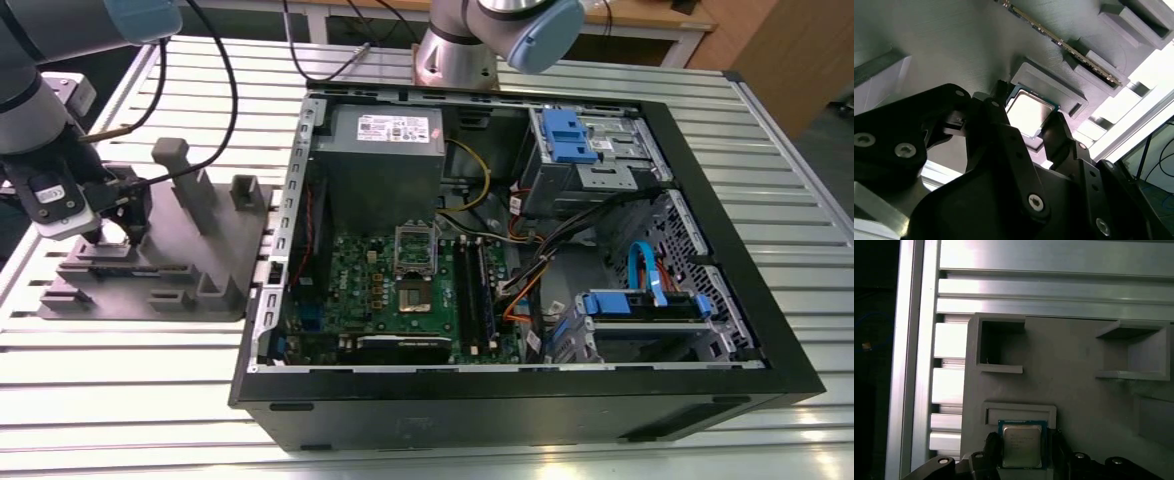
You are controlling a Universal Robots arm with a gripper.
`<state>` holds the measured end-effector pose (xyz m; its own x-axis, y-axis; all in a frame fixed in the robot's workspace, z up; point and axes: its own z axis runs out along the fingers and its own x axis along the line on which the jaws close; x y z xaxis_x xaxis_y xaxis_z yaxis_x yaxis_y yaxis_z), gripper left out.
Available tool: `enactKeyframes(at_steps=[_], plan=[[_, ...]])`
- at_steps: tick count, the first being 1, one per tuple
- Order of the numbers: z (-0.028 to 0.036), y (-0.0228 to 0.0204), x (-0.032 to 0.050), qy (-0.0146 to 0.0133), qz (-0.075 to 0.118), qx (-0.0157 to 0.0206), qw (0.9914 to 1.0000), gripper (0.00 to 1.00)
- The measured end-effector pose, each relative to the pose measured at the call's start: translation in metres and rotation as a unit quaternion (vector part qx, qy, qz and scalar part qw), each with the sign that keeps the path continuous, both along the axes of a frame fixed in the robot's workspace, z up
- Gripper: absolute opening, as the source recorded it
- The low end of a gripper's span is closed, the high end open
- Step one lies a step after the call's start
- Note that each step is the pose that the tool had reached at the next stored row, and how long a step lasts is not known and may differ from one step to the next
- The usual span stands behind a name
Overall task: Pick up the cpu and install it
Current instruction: 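Pick up the cpu and move it towards the insertion slot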
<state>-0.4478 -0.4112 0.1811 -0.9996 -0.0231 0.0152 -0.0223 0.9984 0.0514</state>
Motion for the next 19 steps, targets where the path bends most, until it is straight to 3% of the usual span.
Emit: enactKeyframes(at_steps=[5,6,19], plan=[[0.0,-0.0001,0.0,0.0001,0.0,0.0,1.0,0.53],[0.0,-0.0001,0.0,0.0,0.0,0.0,1.0,0.47],[0.0,-0.0001,0.0002,0.0,0.0,0.0,1.0,0.47]])
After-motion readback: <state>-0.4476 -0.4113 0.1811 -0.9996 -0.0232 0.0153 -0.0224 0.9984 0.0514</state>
